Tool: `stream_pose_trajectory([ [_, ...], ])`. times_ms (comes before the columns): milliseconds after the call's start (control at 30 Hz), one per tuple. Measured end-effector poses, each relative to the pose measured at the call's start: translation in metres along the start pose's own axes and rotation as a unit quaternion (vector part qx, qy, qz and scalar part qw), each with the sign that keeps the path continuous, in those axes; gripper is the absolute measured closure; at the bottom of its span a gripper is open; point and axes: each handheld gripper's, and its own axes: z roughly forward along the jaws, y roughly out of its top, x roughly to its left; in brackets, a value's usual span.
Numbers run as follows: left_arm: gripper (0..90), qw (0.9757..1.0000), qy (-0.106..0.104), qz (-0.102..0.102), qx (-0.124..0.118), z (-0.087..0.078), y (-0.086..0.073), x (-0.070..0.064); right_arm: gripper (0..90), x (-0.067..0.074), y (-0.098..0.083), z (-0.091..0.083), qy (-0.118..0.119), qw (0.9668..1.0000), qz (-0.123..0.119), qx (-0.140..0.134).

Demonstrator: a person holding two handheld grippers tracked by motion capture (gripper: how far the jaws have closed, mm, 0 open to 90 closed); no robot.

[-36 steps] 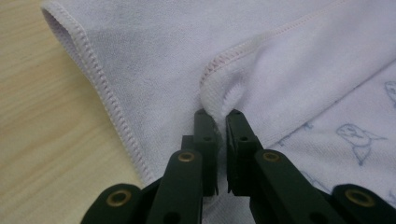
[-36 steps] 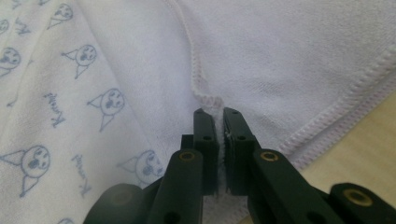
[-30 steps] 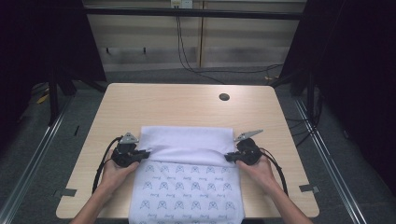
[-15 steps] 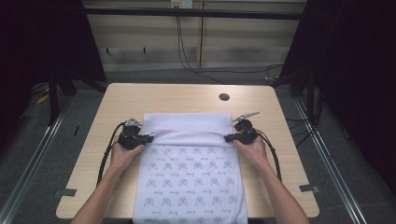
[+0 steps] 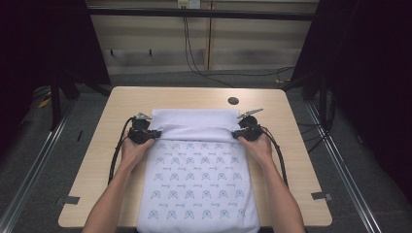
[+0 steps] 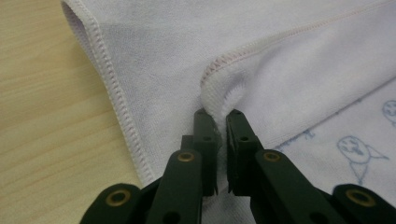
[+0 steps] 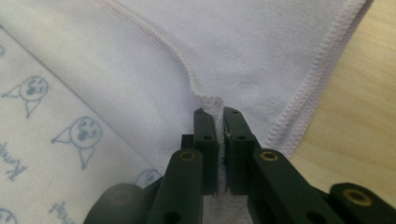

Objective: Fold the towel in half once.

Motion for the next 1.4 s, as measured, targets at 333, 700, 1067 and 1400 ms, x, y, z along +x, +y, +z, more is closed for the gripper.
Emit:
stream_pose_trajectory([
  [333,84.7,0.9992,-0.028,-0.001,-0.029,-0.025,0.010,-0.002,86.3,-0.014,0.003,-0.022,0.067,0.9945,0.036,-0.073],
  [700,84.6,0.9886,-0.054,0.006,-0.141,-0.112,0.056,-0.010,86.2,0.000,0.051,-0.107,0.081,0.9830,-0.015,-0.164],
  [1067,84.5,0.9747,-0.072,0.076,-0.197,-0.209,0.090,-0.052,86.2,0.024,0.077,-0.200,0.082,0.9719,-0.066,-0.211],
  [1400,84.4,0.9683,-0.117,0.097,-0.198,-0.250,0.046,-0.088,86.2,0.049,0.040,-0.254,0.117,0.9573,-0.092,-0.248],
])
